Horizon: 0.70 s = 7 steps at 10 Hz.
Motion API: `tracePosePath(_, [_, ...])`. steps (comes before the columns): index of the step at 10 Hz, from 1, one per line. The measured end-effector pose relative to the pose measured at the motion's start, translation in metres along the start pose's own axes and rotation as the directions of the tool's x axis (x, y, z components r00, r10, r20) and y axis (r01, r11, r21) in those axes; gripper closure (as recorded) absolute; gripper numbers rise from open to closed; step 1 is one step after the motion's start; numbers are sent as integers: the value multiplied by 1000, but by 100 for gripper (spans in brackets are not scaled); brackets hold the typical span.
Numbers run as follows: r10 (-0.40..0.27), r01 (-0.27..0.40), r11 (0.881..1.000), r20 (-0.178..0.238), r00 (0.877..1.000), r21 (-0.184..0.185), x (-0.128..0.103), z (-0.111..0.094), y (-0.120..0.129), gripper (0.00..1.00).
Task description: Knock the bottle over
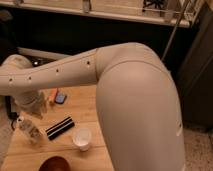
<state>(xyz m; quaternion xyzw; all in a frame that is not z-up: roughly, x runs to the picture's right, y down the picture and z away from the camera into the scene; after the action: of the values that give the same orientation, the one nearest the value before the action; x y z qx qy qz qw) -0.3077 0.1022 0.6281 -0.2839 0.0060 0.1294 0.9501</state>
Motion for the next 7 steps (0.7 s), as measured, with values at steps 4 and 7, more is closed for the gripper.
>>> tracePosePath(4, [-211,194,976,229,950,94,-73,-40,33,100])
tracePosePath(7, [-266,260,963,363,893,65,-92,-42,45,100])
